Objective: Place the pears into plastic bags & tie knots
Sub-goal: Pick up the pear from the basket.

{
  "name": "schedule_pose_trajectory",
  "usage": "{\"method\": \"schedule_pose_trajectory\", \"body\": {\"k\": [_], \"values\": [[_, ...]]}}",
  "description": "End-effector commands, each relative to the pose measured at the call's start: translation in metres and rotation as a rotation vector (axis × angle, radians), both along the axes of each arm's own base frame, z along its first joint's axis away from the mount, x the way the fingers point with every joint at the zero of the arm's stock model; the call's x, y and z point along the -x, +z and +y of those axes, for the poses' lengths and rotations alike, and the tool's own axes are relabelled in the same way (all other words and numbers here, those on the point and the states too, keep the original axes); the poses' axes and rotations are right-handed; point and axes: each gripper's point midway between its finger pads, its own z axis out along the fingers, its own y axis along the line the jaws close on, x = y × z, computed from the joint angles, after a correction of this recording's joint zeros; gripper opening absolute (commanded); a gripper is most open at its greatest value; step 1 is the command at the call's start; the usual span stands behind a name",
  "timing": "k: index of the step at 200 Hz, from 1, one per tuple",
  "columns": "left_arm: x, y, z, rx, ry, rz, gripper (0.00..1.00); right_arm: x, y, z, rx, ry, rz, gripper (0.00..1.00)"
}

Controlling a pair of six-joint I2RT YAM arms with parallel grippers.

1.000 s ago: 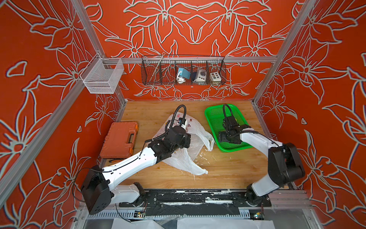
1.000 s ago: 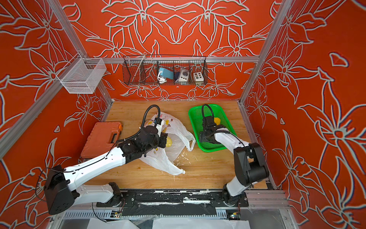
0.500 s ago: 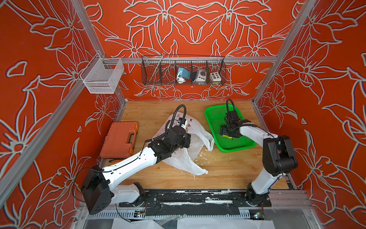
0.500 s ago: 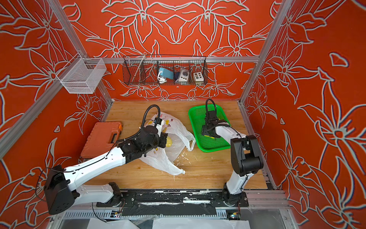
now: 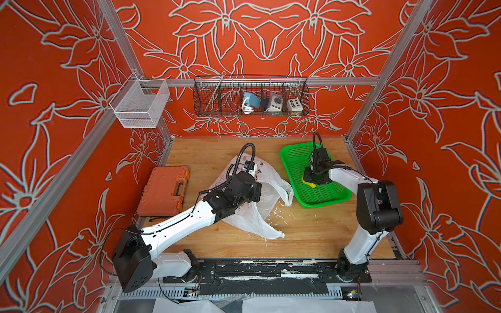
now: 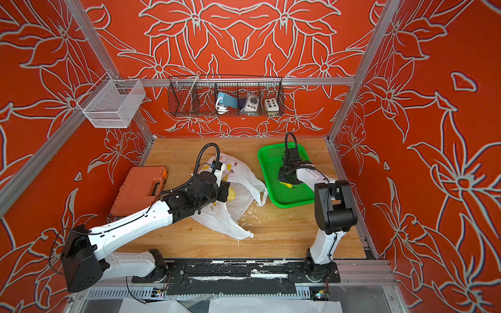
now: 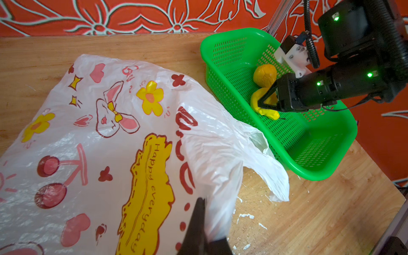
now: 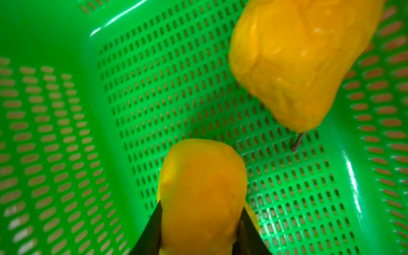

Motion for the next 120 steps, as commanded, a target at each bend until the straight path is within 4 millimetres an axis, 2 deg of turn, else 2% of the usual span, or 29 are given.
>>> {"method": "schedule_pose_trajectory", "body": {"k": [1, 29, 51, 67, 100, 120], "values": [[-0.002, 0.001, -0.002, 0.005, -0.004, -0.009, 0.0, 0.014, 0.039, 0.009, -0.088, 0.016, -0.077, 0.23], [-0.002, -0.001, -0.003, 0.005, -0.007, -0.006, 0.0, 0.043, 0.087, 0.015, -0.178, 0.034, -0.174, 0.23], [-0.002, -0.004, -0.005, 0.007, -0.013, 0.001, 0.0, 0.075, 0.126, 0.034, -0.306, 0.092, -0.244, 0.24], [-0.003, -0.004, -0.006, 0.006, -0.015, 0.004, 0.0, 0.105, 0.147, 0.051, -0.369, 0.15, -0.268, 0.24], [-0.003, -0.004, -0.008, 0.009, -0.02, 0.006, 0.0, 0.162, 0.168, 0.093, -0.499, 0.26, -0.273, 0.26], [-0.004, -0.004, -0.009, 0.01, -0.021, 0.009, 0.0, 0.18, 0.166, 0.123, -0.595, 0.298, -0.245, 0.26]]}}
